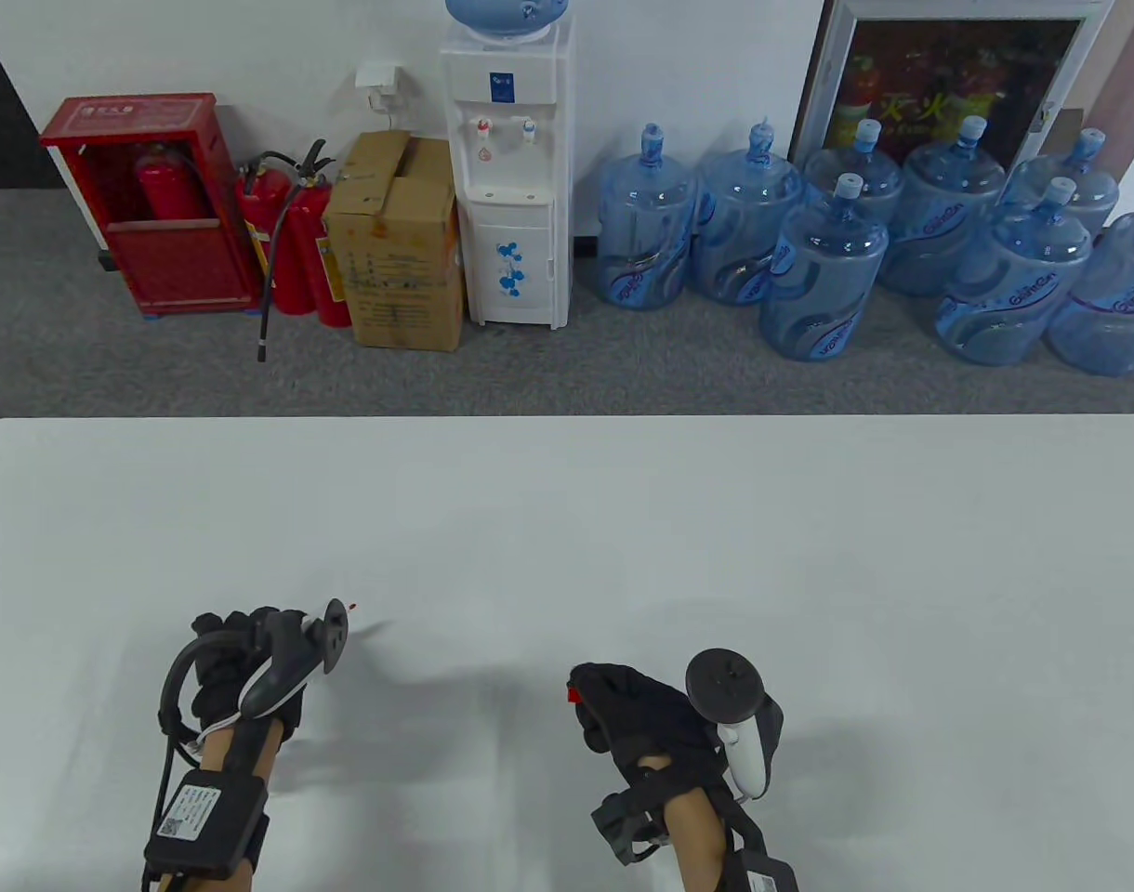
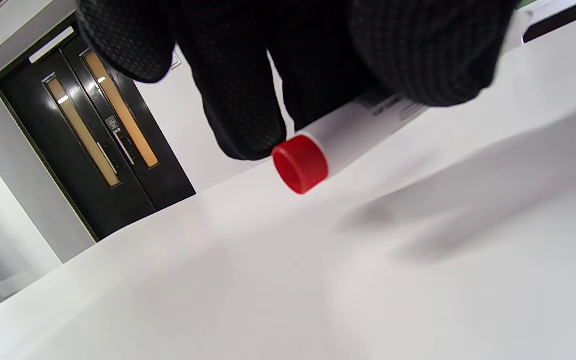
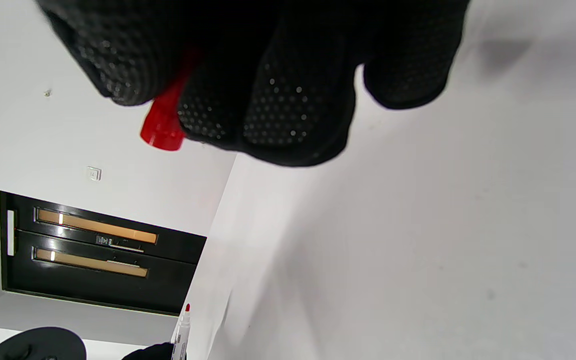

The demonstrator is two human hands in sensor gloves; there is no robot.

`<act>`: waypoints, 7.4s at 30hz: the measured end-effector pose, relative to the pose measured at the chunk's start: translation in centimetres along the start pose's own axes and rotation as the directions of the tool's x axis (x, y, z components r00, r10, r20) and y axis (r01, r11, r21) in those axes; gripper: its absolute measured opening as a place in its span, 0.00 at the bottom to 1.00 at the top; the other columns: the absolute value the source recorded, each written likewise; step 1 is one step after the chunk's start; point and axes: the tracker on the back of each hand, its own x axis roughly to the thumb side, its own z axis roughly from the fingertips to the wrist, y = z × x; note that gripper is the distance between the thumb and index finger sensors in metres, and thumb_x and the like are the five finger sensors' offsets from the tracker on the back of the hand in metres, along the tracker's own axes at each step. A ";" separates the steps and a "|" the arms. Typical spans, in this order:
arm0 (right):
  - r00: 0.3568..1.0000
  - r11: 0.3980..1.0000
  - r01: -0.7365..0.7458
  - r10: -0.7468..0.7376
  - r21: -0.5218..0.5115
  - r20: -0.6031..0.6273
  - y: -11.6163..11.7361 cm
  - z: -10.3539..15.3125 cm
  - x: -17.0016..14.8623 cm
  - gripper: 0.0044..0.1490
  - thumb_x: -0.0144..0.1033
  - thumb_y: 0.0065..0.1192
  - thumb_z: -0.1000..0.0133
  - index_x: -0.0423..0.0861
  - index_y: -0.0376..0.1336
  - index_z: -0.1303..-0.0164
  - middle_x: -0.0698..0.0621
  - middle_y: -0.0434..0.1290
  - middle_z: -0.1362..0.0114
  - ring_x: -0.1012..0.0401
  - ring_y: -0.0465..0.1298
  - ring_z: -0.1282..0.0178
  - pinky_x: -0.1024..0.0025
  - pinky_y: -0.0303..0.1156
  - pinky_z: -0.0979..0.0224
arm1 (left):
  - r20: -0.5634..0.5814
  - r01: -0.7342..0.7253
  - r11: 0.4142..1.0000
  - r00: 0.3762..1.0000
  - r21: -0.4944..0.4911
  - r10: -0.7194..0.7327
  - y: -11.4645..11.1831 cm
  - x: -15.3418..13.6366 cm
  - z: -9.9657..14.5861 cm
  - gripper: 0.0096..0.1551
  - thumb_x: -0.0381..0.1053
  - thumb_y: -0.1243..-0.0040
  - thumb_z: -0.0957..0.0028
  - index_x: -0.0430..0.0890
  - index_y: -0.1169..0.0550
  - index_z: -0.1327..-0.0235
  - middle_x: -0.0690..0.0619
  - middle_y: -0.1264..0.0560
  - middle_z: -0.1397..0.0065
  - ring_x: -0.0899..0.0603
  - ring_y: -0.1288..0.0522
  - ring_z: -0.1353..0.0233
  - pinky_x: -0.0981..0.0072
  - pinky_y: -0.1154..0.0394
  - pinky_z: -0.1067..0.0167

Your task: Insert the marker cap back onto the marker

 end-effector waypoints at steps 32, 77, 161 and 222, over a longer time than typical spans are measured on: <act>1.000 1.000 -0.022 0.022 0.019 0.001 0.7 0.5 0.0 0.30 0.56 0.61 0.51 0.54 0.72 0.43 0.58 0.83 0.50 0.65 0.84 0.59 0.52 0.76 0.32 | 0.300 -0.192 0.915 0.950 0.356 0.082 2.8 3.9 8.6 0.27 0.57 0.41 0.58 0.68 0.25 0.42 0.63 0.16 0.35 0.47 0.15 0.32 0.42 0.30 0.29; 0.993 0.992 -0.108 0.106 0.065 0.044 3.3 1.4 0.3 0.29 0.51 0.64 0.51 0.57 0.70 0.39 0.56 0.80 0.39 0.61 0.84 0.47 0.50 0.74 0.30 | 0.479 -0.489 0.842 0.810 0.229 0.340 2.2 5.5 11.0 0.25 0.61 0.38 0.58 0.73 0.22 0.45 0.65 0.15 0.37 0.48 0.15 0.32 0.42 0.31 0.28; 0.996 0.996 0.074 -0.077 0.047 0.053 6.0 1.9 1.1 0.26 0.50 0.66 0.52 0.62 0.71 0.43 0.58 0.88 0.50 0.66 0.89 0.60 0.63 0.84 0.45 | 0.456 -0.238 0.738 0.884 0.631 -0.104 5.2 10.3 15.6 0.26 0.52 0.40 0.60 0.55 0.18 0.45 0.54 0.15 0.41 0.42 0.12 0.45 0.36 0.29 0.32; 0.515 0.446 -0.810 0.851 -0.382 -0.100 0.8 4.8 3.8 0.51 0.69 0.34 0.51 0.59 0.35 0.19 0.55 0.39 0.11 0.54 0.40 0.12 0.43 0.36 0.22 | -0.283 0.051 0.999 0.958 0.000 -0.049 -2.8 -3.8 5.5 0.26 0.65 0.35 0.56 0.55 0.13 0.50 0.56 0.09 0.52 0.48 0.07 0.55 0.43 0.23 0.39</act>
